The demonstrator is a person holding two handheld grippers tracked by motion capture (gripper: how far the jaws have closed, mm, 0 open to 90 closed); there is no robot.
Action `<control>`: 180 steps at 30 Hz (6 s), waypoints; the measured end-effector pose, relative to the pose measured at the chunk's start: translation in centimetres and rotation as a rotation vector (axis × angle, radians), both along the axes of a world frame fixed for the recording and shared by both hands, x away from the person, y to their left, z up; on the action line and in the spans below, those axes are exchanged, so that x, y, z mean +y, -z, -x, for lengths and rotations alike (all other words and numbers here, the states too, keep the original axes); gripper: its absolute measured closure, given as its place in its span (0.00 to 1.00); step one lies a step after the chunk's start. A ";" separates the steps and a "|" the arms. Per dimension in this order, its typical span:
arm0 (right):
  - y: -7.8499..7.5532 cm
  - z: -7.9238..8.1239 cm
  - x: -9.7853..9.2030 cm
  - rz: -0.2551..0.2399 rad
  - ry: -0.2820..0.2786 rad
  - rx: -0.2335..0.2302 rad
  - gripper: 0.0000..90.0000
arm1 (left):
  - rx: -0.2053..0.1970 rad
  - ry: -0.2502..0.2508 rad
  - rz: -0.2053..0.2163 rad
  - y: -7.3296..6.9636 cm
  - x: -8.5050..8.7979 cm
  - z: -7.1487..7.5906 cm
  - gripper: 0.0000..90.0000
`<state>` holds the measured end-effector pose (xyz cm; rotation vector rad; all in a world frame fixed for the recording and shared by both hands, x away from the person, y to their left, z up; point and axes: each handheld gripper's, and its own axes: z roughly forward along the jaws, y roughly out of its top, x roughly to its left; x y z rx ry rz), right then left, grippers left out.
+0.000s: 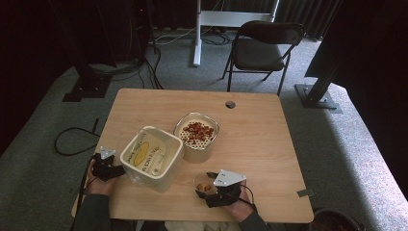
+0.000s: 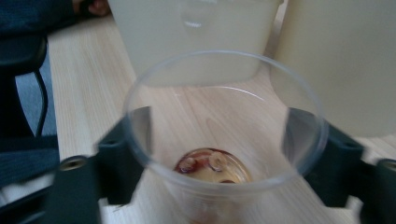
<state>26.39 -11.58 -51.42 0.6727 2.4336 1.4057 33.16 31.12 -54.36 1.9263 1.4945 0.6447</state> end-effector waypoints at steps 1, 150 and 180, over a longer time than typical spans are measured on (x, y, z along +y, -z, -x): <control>0.1 -0.1 0.0 0.000 0.014 -0.011 0.31 | 0.000 0.001 0.000 0.0 0.0 0.0 0.27; -11.3 -12.6 7.2 1.114 0.195 -0.845 0.42 | 0.000 0.012 0.001 0.0 -0.2 -0.3 0.27; -10.3 -11.8 8.1 1.275 0.114 -0.954 0.42 | 0.001 0.012 0.002 0.0 -0.2 -0.3 0.27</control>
